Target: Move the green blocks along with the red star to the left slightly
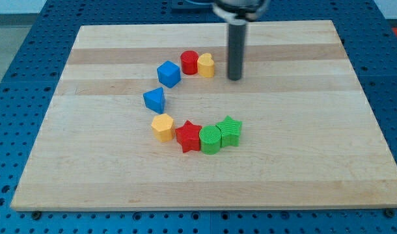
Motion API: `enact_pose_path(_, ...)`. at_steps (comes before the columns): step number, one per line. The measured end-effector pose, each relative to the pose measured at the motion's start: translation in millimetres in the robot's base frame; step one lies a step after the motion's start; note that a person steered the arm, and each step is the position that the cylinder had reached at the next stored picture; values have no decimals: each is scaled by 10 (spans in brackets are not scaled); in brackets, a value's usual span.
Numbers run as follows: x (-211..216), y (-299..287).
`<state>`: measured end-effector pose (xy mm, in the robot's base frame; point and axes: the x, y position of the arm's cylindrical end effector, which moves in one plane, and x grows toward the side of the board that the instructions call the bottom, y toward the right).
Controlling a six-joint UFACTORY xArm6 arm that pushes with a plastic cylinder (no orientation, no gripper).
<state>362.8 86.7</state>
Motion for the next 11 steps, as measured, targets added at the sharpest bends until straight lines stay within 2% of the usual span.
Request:
enact_pose_path(1,9,304)
enact_pose_path(3,647,67)
enact_pose_path(7,720,-216)
enact_pose_path(9,-49,-165)
enact_pose_path(10,156,-305)
enact_pose_path(11,726,-114)
